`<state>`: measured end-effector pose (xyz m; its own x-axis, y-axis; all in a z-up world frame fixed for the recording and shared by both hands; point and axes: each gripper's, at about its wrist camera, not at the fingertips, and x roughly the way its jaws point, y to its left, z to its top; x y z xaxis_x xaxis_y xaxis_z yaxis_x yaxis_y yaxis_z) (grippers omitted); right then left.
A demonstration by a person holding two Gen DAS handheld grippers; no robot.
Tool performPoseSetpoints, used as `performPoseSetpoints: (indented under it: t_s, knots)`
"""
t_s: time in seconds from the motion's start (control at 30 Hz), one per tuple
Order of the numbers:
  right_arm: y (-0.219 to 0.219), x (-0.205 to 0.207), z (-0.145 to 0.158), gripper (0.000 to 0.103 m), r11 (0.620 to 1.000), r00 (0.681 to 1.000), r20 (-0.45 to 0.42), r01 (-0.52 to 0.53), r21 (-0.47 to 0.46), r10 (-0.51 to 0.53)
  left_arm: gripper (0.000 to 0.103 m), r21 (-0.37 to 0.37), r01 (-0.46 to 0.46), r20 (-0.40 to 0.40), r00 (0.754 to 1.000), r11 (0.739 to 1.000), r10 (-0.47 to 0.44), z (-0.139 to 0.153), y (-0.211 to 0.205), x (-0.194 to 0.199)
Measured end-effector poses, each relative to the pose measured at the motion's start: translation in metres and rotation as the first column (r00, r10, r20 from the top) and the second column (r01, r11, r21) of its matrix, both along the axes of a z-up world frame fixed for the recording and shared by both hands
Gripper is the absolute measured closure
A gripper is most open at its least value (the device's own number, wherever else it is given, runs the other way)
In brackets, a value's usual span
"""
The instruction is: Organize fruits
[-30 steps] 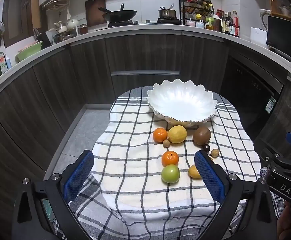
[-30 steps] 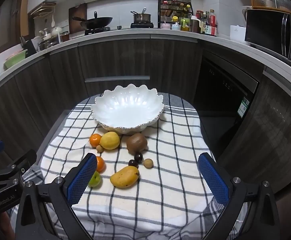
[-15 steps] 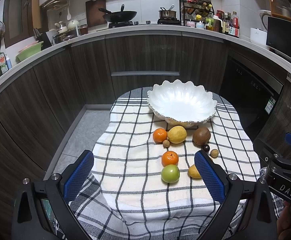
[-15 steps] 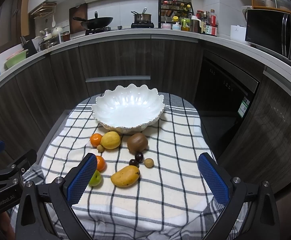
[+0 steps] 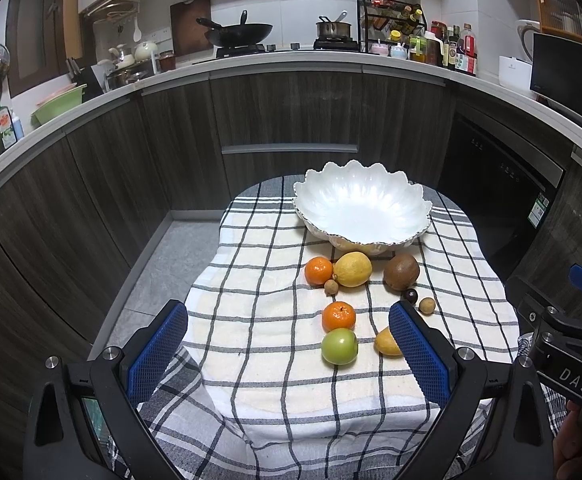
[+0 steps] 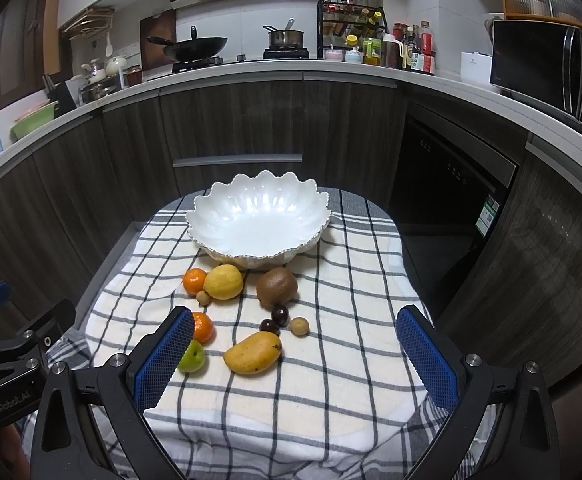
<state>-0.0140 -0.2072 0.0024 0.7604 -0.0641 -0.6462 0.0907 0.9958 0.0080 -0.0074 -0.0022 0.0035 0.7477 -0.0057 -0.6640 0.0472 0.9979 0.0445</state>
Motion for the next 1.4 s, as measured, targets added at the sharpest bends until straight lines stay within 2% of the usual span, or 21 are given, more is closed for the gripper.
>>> performPoseSetpoints:
  t_s: [1.4]
  knots:
    - [0.0006,-0.001,0.0001,0.001,1.0,1.0,-0.001,-0.001,0.007,0.001,0.001,0.001,0.0,-0.001,1.0,1.0,0.0,-0.0028,-0.0003,-0.0004]
